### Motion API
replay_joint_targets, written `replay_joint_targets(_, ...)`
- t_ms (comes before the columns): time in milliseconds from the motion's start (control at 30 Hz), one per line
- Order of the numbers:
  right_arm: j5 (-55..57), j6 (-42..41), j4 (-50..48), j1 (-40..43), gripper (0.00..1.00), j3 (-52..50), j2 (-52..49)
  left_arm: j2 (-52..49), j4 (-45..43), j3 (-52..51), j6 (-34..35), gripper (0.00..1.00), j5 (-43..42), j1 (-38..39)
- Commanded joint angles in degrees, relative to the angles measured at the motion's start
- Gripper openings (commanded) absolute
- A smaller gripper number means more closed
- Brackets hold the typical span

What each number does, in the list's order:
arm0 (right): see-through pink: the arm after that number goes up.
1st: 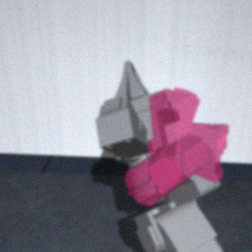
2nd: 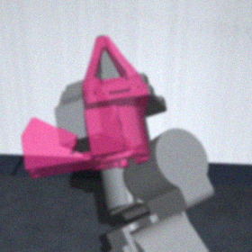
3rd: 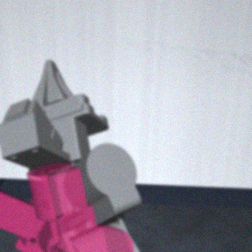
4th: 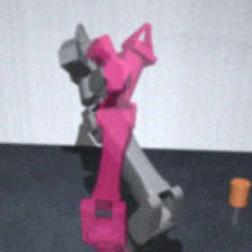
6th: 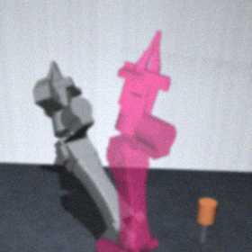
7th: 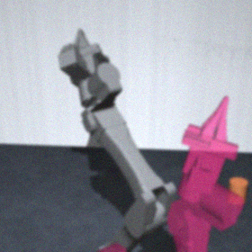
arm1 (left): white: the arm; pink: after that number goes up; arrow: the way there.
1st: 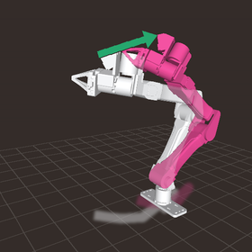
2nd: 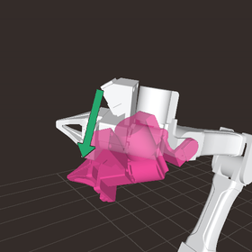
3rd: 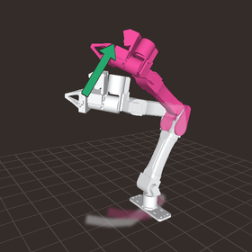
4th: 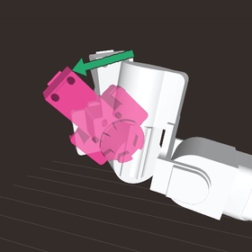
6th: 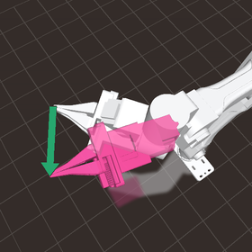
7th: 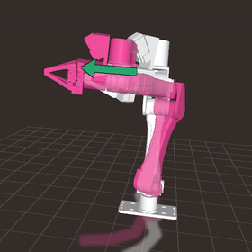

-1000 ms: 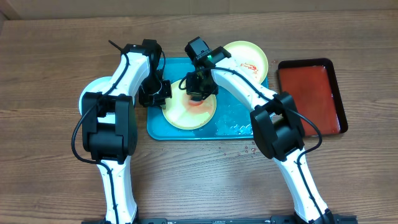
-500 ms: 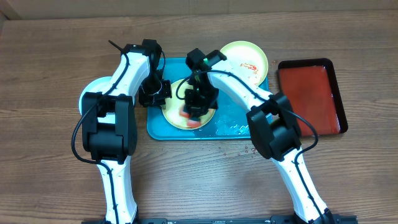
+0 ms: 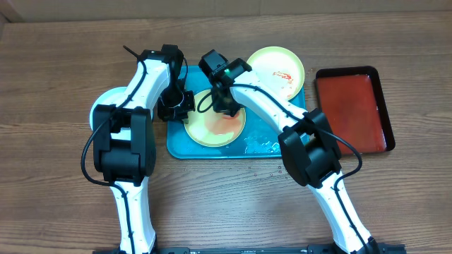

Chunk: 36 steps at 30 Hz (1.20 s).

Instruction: Clean dirty plates on tray and stack at the side

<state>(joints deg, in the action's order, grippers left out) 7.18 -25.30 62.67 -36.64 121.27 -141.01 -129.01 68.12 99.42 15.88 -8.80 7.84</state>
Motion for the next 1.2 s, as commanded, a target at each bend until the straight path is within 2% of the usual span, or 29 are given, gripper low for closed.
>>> replay_joint_targets(0,-9.9,-0.4,-3.1,-1.2,0.04,-1.0,-1.2,-0.6,-0.8,-0.3,-0.5,0.04,1.3,0.0)
replay_joint_targets(200,-20.0,-3.5,-0.3,-0.9,0.04,-1.0,-1.2,-0.6,-0.7,-0.3,-0.5,0.04,1.3,0.0)
replay_joint_targets(367,-20.1,-1.3,7.7,0.4,0.04,-0.8,-1.2,-0.6,-0.7,-0.3,-0.5,0.04,1.3,0.0)
replay_joint_targets(433,-15.8,-0.8,10.8,1.0,0.04,-0.7,-1.2,-0.6,-0.7,-0.3,-0.5,0.04,1.3,0.0)
replay_joint_targets(633,6.5,-1.3,15.2,1.5,0.04,-0.3,-1.1,-0.6,-0.7,-0.3,-0.5,0.04,1.3,0.0)
replay_joint_targets(733,13.9,-1.7,12.9,0.9,0.04,-0.3,-1.1,-0.6,-0.7,-0.3,-0.5,0.04,1.3,0.0)
replay_joint_targets(867,14.7,-1.2,6.2,-0.7,0.04,-0.3,-1.1,-0.6,-0.6,-0.3,-0.5,0.04,1.3,0.0)
replay_joint_targets(967,10.8,-1.2,1.8,-2.0,0.04,-0.3,-1.1,-0.6,-0.6,-0.3,-0.5,0.04,1.3,0.0)
replay_joint_targets(1067,-5.2,-1.3,-2.8,-2.4,0.04,-1.2,-1.1,-0.6,-0.6,-0.3,-0.5,0.04,1.3,0.0)
replay_joint_targets(1167,-16.6,-2.1,-3.4,-2.4,0.04,-1.3,-1.2,-0.6,-0.6,-0.3,-0.5,0.04,1.3,0.0)
